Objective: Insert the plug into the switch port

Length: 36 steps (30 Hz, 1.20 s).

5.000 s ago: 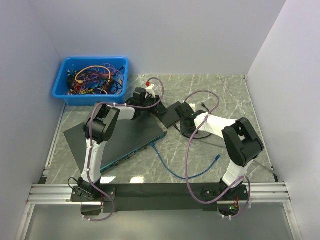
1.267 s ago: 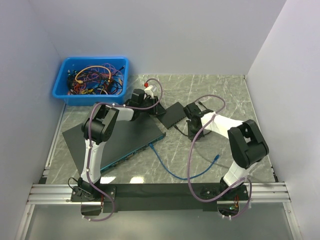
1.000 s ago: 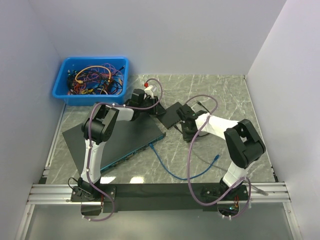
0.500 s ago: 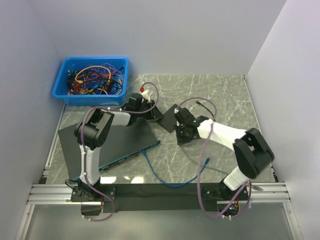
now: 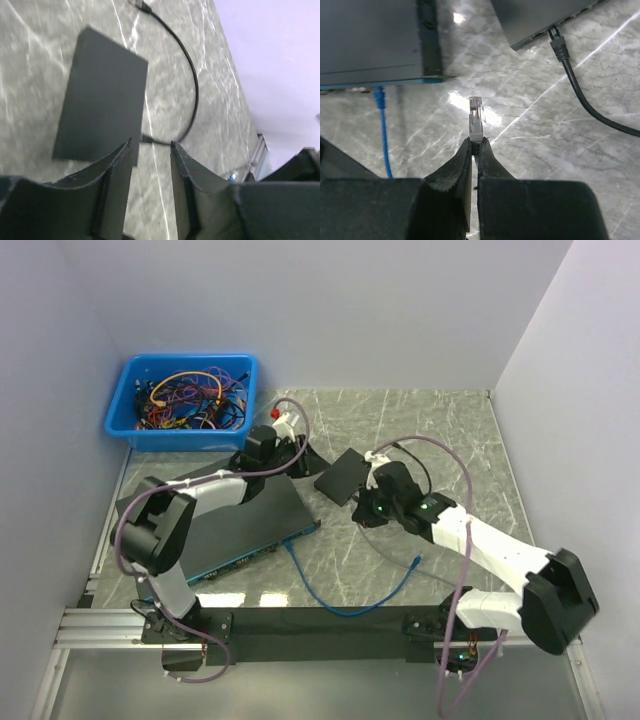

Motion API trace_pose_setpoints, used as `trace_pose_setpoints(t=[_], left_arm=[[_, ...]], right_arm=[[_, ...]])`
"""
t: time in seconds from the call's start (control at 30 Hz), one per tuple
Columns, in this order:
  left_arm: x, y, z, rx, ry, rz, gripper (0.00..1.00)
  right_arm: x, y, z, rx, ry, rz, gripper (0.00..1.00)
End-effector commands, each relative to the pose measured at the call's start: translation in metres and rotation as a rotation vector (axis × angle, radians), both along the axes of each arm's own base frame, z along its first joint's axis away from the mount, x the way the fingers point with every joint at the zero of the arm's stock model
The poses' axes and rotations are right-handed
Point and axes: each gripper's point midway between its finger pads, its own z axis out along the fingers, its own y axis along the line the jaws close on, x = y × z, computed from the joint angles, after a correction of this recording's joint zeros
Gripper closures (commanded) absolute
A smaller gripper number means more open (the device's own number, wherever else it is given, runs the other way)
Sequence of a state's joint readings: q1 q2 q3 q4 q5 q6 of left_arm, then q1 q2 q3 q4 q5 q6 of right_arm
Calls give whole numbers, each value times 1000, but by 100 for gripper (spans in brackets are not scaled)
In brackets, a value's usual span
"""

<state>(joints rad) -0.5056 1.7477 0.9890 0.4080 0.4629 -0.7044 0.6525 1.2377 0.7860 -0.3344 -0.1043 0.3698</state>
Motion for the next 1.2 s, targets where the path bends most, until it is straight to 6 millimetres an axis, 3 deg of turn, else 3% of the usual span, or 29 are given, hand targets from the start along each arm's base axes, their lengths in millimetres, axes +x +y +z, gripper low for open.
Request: trace_pose_setpoints(t=[0.0,0.17,0.37,0.57,0.9,1.17], left_arm=[[-19,-3,47,-104,-80,-11,60],[-51,-17,64,-169,-82,-63,60],[-70,-44,77,-168,-83,-119,57],[-77,-61,75,-168,-79,-170,55],[-75,-66,64,-110,-63,-178,56],[-83,-71,69,-119,-75,-207,54]], right_arm=[[5,16,41,148,-147,31,100],[-1,14,62,206,-228,47,100],[-2,8,71,200,-257,39,100],[1,8,81,208,-281,26,100],[15,7,98,195,-325,-6,100],[22,13,103,206,-326,-12,100]])
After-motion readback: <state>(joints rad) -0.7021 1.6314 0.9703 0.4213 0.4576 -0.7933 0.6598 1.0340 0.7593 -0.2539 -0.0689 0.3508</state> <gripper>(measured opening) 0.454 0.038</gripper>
